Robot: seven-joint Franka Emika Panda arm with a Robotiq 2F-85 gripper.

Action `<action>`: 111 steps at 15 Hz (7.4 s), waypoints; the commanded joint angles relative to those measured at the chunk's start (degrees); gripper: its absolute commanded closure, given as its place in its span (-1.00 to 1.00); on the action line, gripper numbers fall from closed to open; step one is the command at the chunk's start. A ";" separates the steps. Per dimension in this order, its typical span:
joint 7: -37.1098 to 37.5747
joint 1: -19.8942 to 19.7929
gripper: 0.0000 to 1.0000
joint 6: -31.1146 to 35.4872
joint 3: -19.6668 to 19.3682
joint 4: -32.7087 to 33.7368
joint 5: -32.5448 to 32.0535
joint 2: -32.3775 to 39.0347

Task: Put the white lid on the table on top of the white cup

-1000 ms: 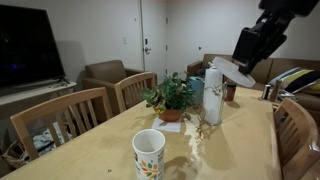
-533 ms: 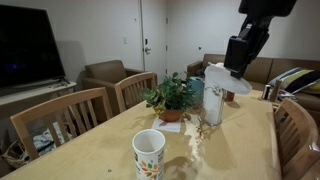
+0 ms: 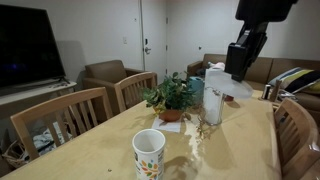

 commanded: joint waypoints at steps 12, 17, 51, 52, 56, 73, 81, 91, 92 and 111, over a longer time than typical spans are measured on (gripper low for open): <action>-1.01 5.39 0.97 -13.56 0.50 15.44 -8.83 9.57; -2.37 7.83 0.97 -24.32 -0.18 23.45 -12.49 15.16; -6.66 18.28 0.87 -8.43 -3.51 39.09 -27.54 30.52; -6.89 18.28 0.87 -8.42 -3.49 39.09 -27.54 30.52; -7.82 18.08 0.97 -8.63 -3.41 40.37 -26.31 32.04; -12.08 18.35 0.97 -9.43 -7.30 45.30 -16.26 44.91; -11.14 18.24 0.97 -11.02 -8.70 44.86 -13.43 46.18; -9.03 18.16 0.97 -13.34 -9.82 46.73 -10.30 47.67; -8.94 18.07 0.97 -13.64 -9.85 47.10 -9.76 47.84; -4.23 18.90 -0.10 -28.54 -10.83 60.54 -6.13 55.15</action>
